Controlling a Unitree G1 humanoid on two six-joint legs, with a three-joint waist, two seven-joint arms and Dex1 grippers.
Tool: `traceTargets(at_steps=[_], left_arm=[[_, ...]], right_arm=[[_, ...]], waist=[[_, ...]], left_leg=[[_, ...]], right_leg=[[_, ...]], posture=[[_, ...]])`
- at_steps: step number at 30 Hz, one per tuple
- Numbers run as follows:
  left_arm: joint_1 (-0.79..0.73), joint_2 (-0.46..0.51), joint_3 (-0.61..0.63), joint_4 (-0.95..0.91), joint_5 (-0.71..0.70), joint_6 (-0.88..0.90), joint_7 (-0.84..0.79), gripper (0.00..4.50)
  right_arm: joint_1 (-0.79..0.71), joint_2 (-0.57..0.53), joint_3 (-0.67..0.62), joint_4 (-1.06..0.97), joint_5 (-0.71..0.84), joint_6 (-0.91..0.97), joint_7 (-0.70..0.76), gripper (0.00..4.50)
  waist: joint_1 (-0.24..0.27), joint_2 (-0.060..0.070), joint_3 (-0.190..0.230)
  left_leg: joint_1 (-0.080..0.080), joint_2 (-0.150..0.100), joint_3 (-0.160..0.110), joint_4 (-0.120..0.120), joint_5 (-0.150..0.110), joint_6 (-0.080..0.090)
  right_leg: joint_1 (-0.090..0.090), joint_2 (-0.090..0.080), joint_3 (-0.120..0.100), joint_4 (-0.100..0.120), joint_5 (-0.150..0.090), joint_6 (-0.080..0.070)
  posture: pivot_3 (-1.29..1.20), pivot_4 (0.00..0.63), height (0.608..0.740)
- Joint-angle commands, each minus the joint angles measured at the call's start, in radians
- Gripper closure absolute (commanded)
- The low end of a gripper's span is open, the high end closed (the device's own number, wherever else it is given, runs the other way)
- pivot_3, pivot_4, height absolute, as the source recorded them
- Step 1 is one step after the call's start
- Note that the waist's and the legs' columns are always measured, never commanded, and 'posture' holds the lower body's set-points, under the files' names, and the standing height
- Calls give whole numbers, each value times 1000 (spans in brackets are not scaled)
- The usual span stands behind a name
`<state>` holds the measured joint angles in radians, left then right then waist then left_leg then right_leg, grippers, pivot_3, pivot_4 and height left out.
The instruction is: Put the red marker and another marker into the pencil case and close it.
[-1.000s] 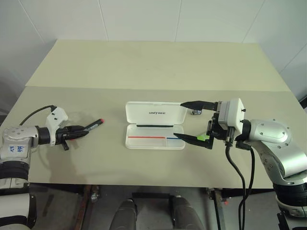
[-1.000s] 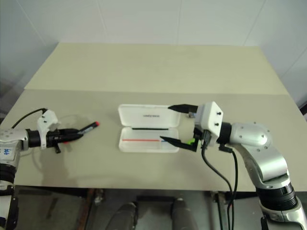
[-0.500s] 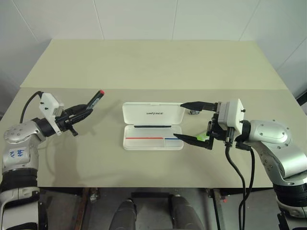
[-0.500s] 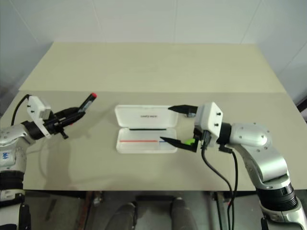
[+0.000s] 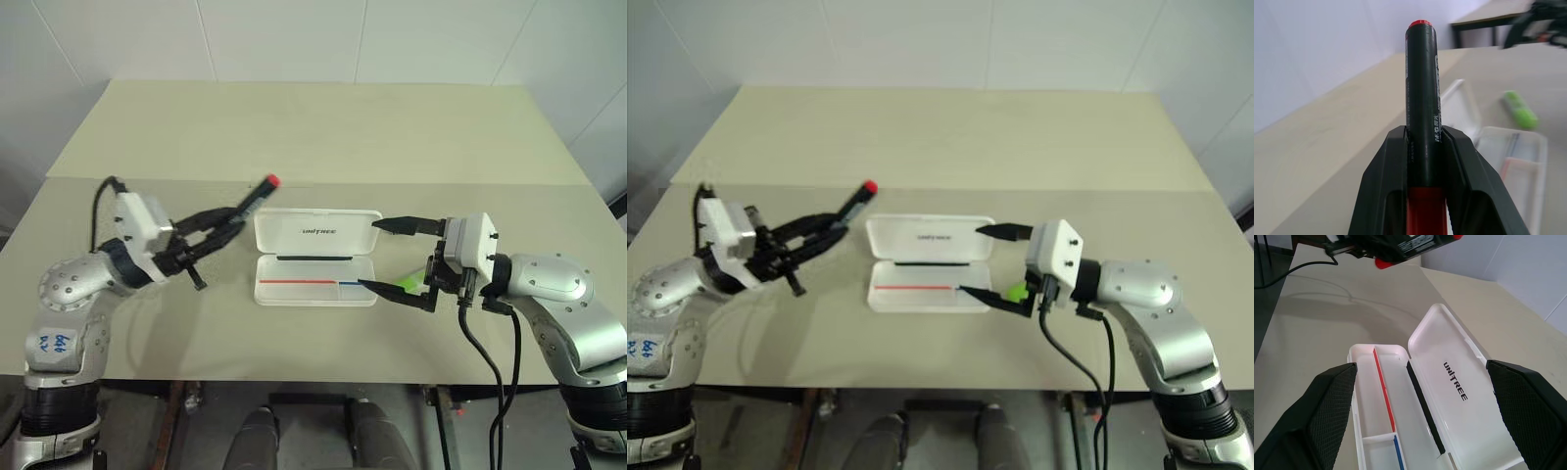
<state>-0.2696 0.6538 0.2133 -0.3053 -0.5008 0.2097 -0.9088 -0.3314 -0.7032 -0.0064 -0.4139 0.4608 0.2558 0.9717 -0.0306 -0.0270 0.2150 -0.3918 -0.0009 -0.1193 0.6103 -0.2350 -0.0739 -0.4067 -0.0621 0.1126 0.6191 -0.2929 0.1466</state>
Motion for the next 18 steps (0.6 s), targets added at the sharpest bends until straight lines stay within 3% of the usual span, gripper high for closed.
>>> traceTargets(at_steps=[1,3,4,9,14,18], left_arm=[[7,42,-69,-12,15,-30,-100,3866],[-8,56,-119,23,56,-72,-148,3866],[-22,59,-144,46,78,-95,-169,3866],[-152,30,-243,196,174,-233,-237,3866],[-295,-24,-317,364,250,-292,-254,3866],[-381,-65,-380,465,303,-304,-272,3866]], right_arm=[[-1,-4,-17,3,0,-34,19,0],[3,-17,-22,8,0,-40,33,0],[6,-25,-24,11,-2,-45,43,0],[26,-56,-48,23,-11,-62,65,0],[36,-49,-51,-3,-11,-51,44,0],[45,-41,-46,-29,-12,-44,23,0]], waist=[[-1,0,0],[0,0,0],[0,0,0],[5,0,0],[3,0,0],[0,0,0]], left_leg=[[0,0,0,0,0,0],[0,0,1,0,0,0],[0,0,1,0,0,0],[0,0,1,1,0,0],[0,-1,1,2,0,0],[0,-1,0,1,0,0]], right_leg=[[0,0,0,0,0,0],[0,0,0,0,-2,-4],[0,0,0,-1,-7,-13],[1,0,0,-1,-8,-14],[2,0,1,-1,-7,-12],[1,0,0,-1,1,2]], posture=[[0,150,740],[0,150,740],[0,150,740],[0,150,740],[0,150,740],[0,150,740]])
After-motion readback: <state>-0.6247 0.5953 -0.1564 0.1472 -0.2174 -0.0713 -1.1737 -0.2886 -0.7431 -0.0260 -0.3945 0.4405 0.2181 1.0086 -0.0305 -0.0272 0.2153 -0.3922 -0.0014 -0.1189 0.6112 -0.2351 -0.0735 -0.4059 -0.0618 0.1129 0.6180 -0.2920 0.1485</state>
